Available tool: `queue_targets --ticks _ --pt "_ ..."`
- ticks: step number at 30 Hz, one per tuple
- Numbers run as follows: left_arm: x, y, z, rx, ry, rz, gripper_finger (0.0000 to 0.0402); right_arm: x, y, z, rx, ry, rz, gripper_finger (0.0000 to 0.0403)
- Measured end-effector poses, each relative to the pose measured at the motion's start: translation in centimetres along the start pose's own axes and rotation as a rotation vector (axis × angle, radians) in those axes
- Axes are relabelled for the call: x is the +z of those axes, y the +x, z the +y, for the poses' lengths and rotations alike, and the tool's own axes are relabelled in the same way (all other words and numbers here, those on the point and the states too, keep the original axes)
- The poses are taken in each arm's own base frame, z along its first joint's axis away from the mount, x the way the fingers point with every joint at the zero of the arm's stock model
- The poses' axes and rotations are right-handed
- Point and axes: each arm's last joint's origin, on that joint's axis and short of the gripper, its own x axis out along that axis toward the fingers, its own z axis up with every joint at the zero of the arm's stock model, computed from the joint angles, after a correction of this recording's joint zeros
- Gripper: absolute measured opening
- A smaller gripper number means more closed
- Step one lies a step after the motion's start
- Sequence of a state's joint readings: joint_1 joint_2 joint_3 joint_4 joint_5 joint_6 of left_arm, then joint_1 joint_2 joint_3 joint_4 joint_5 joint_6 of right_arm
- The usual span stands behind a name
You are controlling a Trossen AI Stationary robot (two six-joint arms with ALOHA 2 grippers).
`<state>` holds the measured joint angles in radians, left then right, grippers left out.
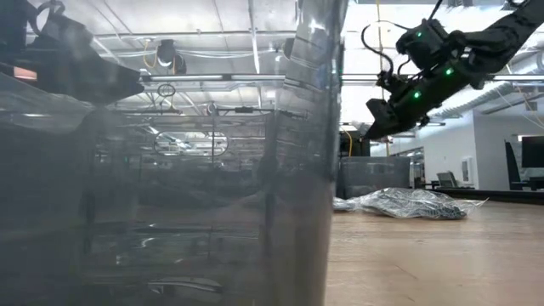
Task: Pick & Place Travel size toiletries
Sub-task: Put the toothpaste into the top right black bin
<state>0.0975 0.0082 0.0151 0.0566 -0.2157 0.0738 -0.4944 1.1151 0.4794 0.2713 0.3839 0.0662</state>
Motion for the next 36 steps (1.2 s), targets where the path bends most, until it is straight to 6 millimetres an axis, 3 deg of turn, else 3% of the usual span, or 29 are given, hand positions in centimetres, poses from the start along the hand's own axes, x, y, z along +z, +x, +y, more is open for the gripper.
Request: queue_targets --ticks 3,16,31,36 --pt "0.0 0.0 0.0 0.0 0.0 0.0 0.031 -0.4 0.9 0.0 0.055 0.005 0.02 0.0045" --pt "0.0 0.0 0.0 0.0 0.0 0.0 0.031 -1.9 3.2 -0.4 0.006 0.003 0.085 0.0045" --pt "0.0 0.0 0.0 0.0 0.0 0.0 0.031 -2.0 3.3 -0.7 -0.005 0.008 0.092 0.0047" --pt "0.0 0.0 0.0 0.001 0.0 0.0 0.031 -2.0 3.3 -0.7 -0.004 0.007 0.092 0.0075"
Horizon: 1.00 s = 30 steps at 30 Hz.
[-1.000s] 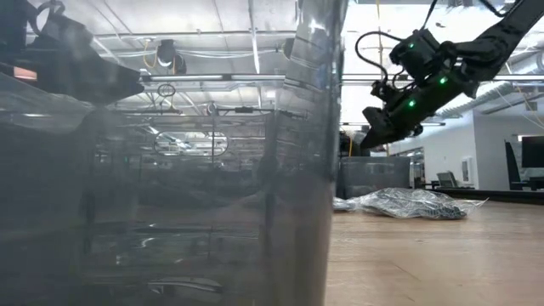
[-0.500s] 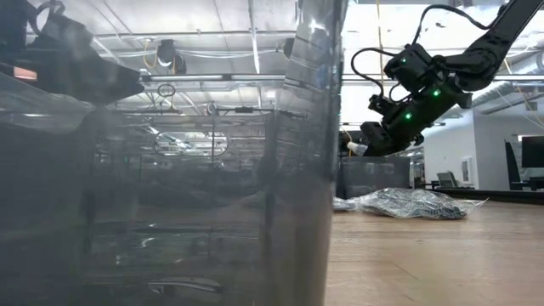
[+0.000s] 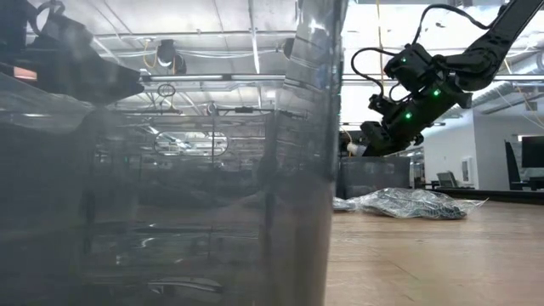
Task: Pick & Place Travel size toiletries
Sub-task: Put the toothpaste into the top right black bin, then put the bottom black hairbrush into the top left black bin
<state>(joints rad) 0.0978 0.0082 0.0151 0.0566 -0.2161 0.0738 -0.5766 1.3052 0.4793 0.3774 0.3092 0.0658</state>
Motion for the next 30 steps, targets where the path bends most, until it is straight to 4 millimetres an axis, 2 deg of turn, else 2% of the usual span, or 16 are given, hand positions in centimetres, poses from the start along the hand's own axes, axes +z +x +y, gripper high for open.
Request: queue_targets --ticks 8,13,16,21,30 --pt "0.0 0.0 0.0 0.0 0.0 0.0 0.031 0.0 0.0 0.0 0.0 0.0 0.0 0.014" --pt "0.0 0.0 0.0 0.0 0.0 0.0 0.031 0.0 0.0 0.0 0.002 0.0 0.0 0.0163" --pt "0.0 0.0 0.0 0.0 0.0 0.0 0.031 0.1 -0.2 0.3 0.026 -0.005 -0.007 0.017" --pt "0.0 0.0 0.0 0.0 0.0 0.0 0.031 0.8 -1.1 1.1 0.169 -0.01 -0.056 0.0169" --pt "0.0 0.0 0.0 0.0 0.0 0.0 0.031 2.3 -4.1 3.0 0.34 -0.065 -0.184 0.0163"
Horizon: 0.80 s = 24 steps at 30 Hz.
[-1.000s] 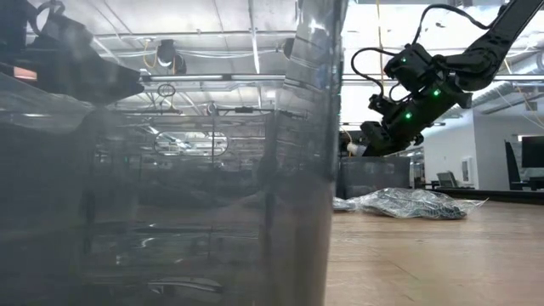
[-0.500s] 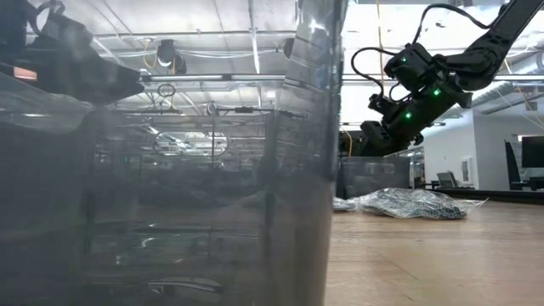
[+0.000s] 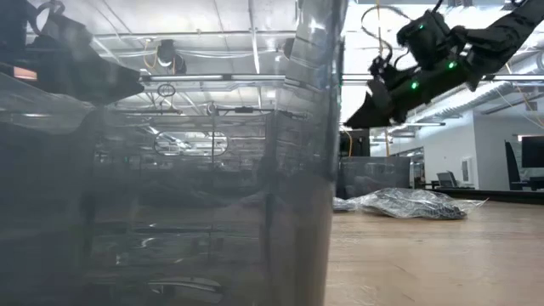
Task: Pick & Place Travel size toiletries
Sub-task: Put the bottom black hairbrush into the top left black bin
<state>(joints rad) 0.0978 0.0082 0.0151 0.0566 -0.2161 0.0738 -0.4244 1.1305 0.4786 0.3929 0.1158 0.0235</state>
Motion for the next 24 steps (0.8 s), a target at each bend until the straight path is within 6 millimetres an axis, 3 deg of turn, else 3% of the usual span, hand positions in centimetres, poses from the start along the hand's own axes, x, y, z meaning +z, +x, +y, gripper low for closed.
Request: queue_targets --ticks 6,10,19,24 --pt "0.0 0.0 0.0 0.0 0.0 0.0 0.031 0.9 -1.6 2.8 0.316 -0.041 -0.063 0.0166" --pt "0.0 0.0 0.0 -0.001 0.0 0.0 0.031 0.4 -2.3 5.4 0.502 -0.066 -0.023 0.0164" --pt "0.0 0.0 0.0 0.0 0.0 0.0 0.031 -3.1 -3.3 11.2 0.751 -0.179 0.169 0.0162" --pt "0.0 0.0 0.0 0.0 0.0 0.0 0.031 -5.3 -3.4 13.3 0.753 -0.26 0.258 0.0162"
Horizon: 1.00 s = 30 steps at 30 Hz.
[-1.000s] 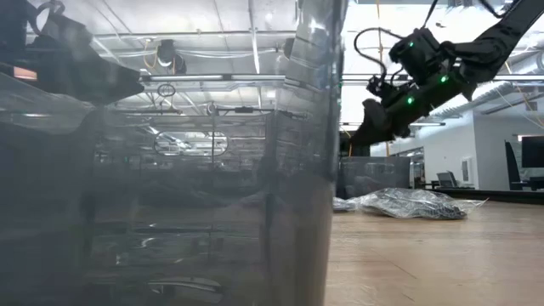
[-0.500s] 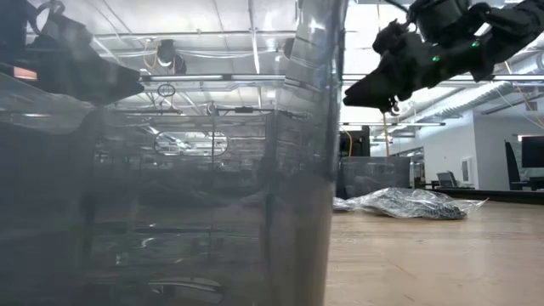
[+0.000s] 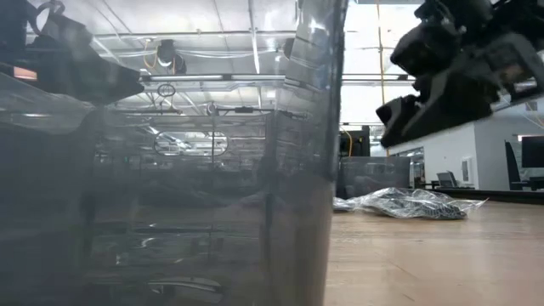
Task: Pick & Place Travel size toiletries
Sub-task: Put the bottom black hairbrush into the top left black bin
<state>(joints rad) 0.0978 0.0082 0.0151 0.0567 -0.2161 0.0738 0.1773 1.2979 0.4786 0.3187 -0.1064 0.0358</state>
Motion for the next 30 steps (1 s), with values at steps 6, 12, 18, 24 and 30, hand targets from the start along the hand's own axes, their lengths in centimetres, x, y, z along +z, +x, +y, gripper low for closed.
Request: queue_targets --ticks 6,12,18,24,30 --pt "0.0 0.0 0.0 0.0 0.0 0.0 0.031 -1.6 1.4 0.4 -0.167 -0.053 0.104 0.0168" --pt "0.0 0.0 0.0 0.0 0.0 0.0 0.031 -2.4 2.1 0.4 -0.157 -0.012 0.151 0.02" --pt "0.0 0.0 0.0 0.0 0.0 0.0 0.031 -3.0 2.5 0.5 -0.123 0.002 0.19 0.0218" --pt "0.0 0.0 0.0 0.0 0.0 0.0 0.031 -3.2 2.5 0.4 -0.125 0.001 0.205 0.0202" --pt "0.0 0.0 0.0 0.0 0.0 0.0 0.031 -3.2 2.5 0.4 -0.125 -0.008 0.206 0.0173"
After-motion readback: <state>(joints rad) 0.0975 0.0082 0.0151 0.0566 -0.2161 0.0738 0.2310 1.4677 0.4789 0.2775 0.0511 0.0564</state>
